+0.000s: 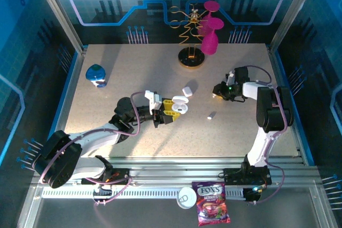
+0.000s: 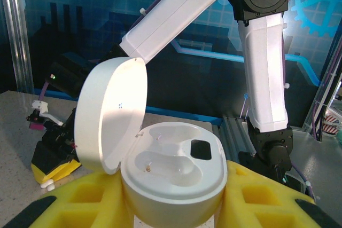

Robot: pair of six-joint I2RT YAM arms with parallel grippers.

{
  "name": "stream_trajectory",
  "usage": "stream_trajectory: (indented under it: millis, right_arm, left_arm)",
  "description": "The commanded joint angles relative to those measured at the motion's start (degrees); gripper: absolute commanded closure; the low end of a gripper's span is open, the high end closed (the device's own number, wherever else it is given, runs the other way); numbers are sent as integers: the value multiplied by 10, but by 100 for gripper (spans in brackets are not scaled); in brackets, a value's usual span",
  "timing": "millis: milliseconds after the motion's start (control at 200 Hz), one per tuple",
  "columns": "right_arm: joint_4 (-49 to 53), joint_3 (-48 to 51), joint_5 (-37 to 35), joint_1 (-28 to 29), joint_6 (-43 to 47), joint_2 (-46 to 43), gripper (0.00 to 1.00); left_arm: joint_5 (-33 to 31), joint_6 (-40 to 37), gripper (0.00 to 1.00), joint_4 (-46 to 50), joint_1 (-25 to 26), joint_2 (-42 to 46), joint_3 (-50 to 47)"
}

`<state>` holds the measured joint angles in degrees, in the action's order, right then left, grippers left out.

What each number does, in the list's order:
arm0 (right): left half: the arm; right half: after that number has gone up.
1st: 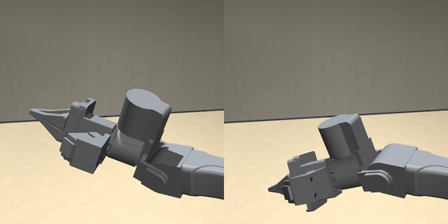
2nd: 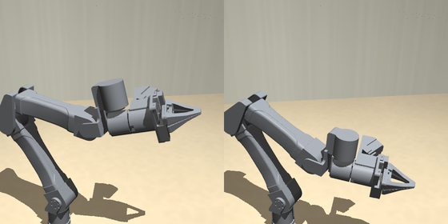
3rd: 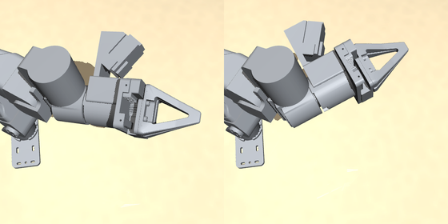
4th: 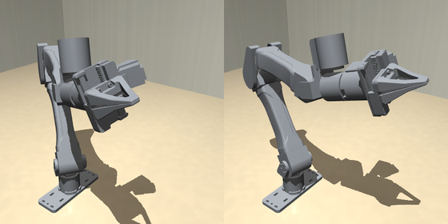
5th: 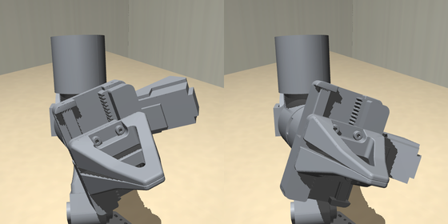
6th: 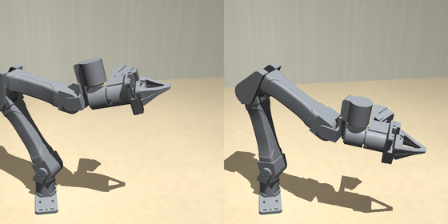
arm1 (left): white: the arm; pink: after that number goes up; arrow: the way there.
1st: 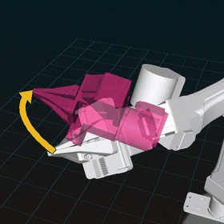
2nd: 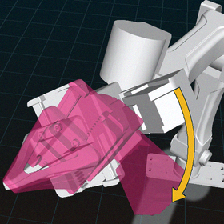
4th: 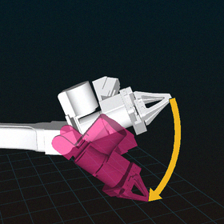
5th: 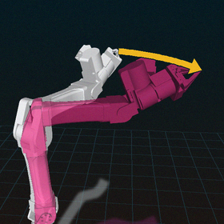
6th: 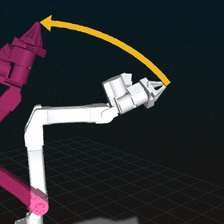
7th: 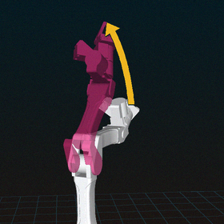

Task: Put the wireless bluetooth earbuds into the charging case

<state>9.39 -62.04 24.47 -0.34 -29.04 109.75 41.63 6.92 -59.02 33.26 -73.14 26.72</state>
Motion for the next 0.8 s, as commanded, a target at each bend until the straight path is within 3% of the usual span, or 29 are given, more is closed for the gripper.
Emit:
stream_trajectory:
  millis: [0,275,430,795]
  right_arm:
    - [22,-17,6,-5,14,13,73]
    - [50,-34,2,-1,34,21,74]
    - [65,-45,-9,3,44,25,81]
    - [59,-29,-25,14,37,0,82]
  left_arm:
    - [7,-13,78,-15,-4,2,4]
    - [5,-14,77,-14,-4,4,0]
    - [3,-17,77,-13,-4,6,-2]
    - [-3,-25,77,-5,-4,13,-5]
